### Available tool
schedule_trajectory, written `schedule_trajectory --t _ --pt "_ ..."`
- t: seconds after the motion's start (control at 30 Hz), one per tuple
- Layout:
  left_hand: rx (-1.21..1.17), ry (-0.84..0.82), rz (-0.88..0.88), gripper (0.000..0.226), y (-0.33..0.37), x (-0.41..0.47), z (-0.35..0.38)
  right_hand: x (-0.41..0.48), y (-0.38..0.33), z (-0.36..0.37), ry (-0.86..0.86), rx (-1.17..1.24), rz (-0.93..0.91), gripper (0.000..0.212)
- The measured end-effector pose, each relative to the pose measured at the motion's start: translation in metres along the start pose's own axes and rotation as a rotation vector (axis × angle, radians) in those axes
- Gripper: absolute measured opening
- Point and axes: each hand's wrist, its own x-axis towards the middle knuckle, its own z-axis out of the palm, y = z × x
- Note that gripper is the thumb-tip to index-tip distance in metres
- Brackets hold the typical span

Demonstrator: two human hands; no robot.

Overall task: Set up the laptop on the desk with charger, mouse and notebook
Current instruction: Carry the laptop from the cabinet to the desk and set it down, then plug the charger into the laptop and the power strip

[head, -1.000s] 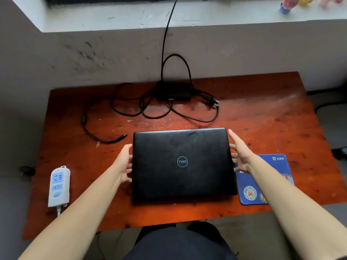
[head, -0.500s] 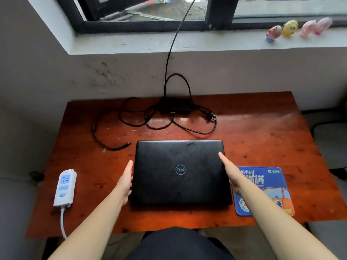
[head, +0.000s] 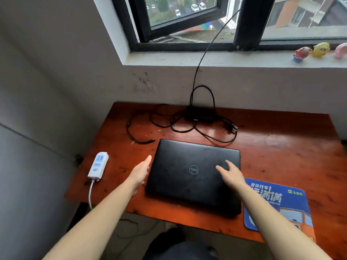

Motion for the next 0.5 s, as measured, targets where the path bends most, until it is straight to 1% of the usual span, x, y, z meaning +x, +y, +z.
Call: schedule_trajectory --t 0.1,0.23,0.3,0.4,0.5 --pt "0.318 0.080 0.102 0.070 -0.011 -0.003 -0.019 -0.008 -0.021 0.025 -0.057 -0.091 -0.051 0.077" --pt "0.656 0.117 0.169 0.077 -0.021 0.016 -0.050 -0.024 -0.041 0.065 -0.111 -0.208 -0.111 0.087" --pt "0.758 0.143 0.216 0.077 -0.017 0.034 -0.060 -0.028 -0.047 0.079 -0.089 -0.291 -0.144 0.087" --pt "0.843 0.141 0.272 0.073 -0.003 0.074 -0.067 -0.021 -0.062 0.098 -0.025 -0.440 -0.203 0.085" --pt "0.967 0.122 0.382 0.067 0.015 0.121 -0.071 -0.002 -0.083 0.118 0.033 -0.490 -0.208 0.079"
